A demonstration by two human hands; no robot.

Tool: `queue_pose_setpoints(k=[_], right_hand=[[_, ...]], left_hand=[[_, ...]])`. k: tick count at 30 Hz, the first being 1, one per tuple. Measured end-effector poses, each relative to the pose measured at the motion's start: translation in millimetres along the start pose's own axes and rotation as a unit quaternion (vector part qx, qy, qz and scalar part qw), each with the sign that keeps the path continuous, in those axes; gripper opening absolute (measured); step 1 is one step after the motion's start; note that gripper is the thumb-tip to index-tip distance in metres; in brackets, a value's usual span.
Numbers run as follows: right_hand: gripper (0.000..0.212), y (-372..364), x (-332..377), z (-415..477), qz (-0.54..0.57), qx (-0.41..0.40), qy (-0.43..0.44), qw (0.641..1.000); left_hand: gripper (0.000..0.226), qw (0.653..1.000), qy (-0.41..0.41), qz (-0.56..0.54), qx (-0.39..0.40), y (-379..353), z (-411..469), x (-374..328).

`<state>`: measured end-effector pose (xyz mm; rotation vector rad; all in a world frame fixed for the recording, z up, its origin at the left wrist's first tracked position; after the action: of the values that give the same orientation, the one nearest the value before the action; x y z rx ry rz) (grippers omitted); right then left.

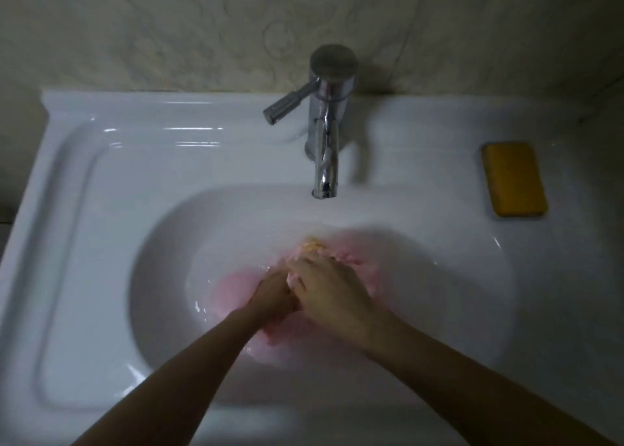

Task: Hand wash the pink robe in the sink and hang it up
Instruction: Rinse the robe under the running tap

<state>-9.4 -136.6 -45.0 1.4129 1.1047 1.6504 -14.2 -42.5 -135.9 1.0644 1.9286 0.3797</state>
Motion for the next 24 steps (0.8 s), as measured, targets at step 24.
queue_pose_setpoints(k=[24], right_hand=[[0.038,9,-40,-19,0.132,-0.007,-0.094,0.987]], left_hand=[[0.04,0.867,-0.347,0.356,-0.013,-29,-38,23]])
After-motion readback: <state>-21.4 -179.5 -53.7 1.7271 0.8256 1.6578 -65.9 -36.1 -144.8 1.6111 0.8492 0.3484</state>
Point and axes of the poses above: each hand's wrist, its own z-axis towards the middle knuckle, its own y-axis out of the back of the hand, x = y × z, the point moved 5 cm from there along z, towards the middle knuckle, and after that the axes turned 6 degrees about -x, right-handed, at the moved point
